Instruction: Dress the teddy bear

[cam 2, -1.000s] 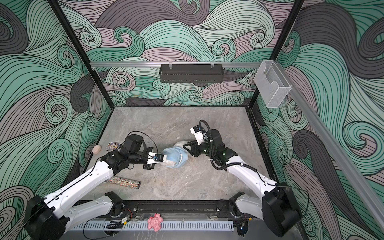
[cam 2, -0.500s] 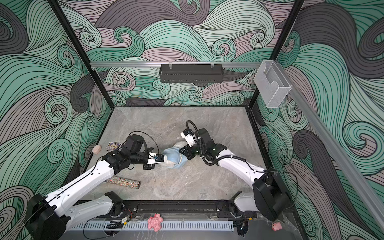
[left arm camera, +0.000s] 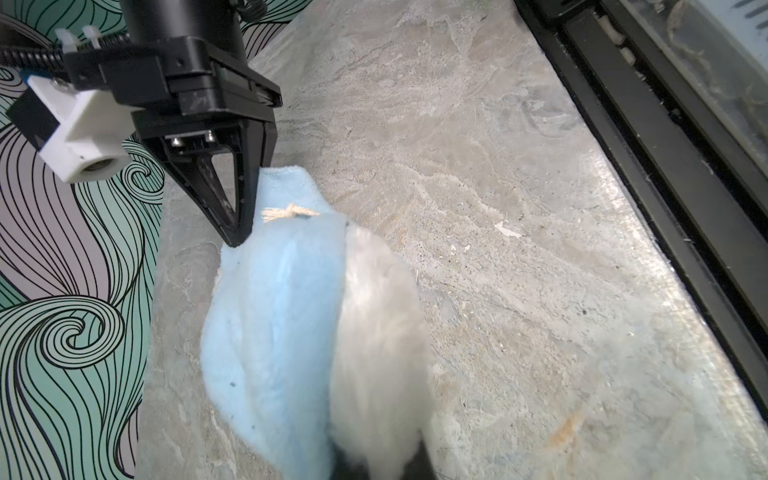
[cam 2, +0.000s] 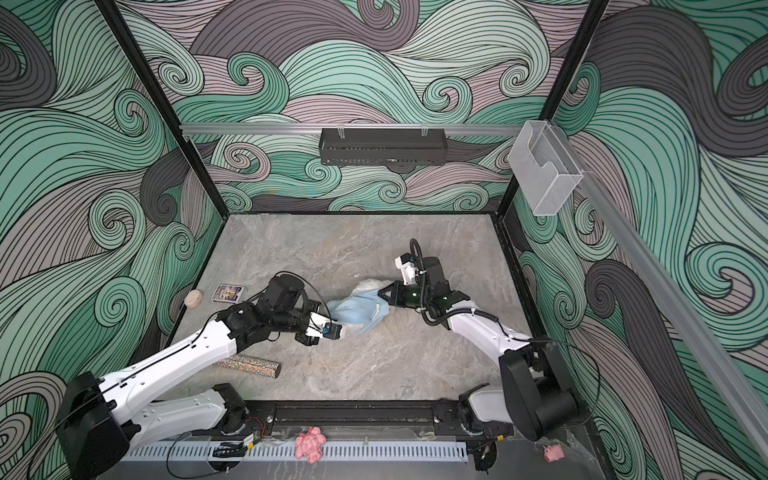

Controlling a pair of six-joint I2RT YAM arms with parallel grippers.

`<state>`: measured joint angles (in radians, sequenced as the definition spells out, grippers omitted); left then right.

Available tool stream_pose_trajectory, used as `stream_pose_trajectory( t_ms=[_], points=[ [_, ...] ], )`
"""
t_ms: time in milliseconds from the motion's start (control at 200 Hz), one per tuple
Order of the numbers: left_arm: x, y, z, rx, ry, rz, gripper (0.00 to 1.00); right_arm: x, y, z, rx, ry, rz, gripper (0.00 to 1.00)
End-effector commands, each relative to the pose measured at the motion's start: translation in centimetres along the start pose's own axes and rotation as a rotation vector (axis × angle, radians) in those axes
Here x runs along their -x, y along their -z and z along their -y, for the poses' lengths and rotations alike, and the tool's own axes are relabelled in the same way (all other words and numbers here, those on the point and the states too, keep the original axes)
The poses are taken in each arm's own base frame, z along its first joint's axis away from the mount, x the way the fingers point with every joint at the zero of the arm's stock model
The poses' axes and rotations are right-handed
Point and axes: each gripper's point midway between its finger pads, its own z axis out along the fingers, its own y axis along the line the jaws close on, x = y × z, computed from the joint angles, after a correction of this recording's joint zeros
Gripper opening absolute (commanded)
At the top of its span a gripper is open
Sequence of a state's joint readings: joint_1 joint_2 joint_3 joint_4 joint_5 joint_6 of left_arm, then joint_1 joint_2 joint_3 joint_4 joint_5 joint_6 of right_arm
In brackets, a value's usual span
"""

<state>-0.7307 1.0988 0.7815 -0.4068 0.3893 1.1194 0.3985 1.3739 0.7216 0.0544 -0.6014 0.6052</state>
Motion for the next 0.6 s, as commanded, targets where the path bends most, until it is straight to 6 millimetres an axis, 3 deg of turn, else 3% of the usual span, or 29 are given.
stream_pose_trajectory(
  t_ms=[0,200,325,400,535,595],
  points=[
    [0.2,1.2,4.9,-0.188,0.061,0.001,0.0,5.7,2.2,8.2,-0.285,-0.145,0.275,0.0],
    [2.8,2.8,1.7,0.01,0.144,0.145,0.0,4.6,2.8,12.8,-0.392,-0.201,0.284,0.0],
    [2.8,3.1,1.1,0.034,0.183,0.168,0.0,4.3,2.5,13.0,-0.386,-0.193,0.27,0.0],
    [2.7,3.0,-0.1,0.073,0.26,0.186,0.0,5.1,2.2,11.0,-0.3,-0.123,0.283,0.0],
    [3.1,3.2,-2.8,0.145,0.42,0.233,0.0,6.0,1.9,4.3,-0.136,0.128,0.263,0.0],
    [3.1,3.3,-4.0,0.168,0.511,0.244,0.0,5.6,2.0,1.7,-0.112,0.253,0.227,0.11]
  ],
)
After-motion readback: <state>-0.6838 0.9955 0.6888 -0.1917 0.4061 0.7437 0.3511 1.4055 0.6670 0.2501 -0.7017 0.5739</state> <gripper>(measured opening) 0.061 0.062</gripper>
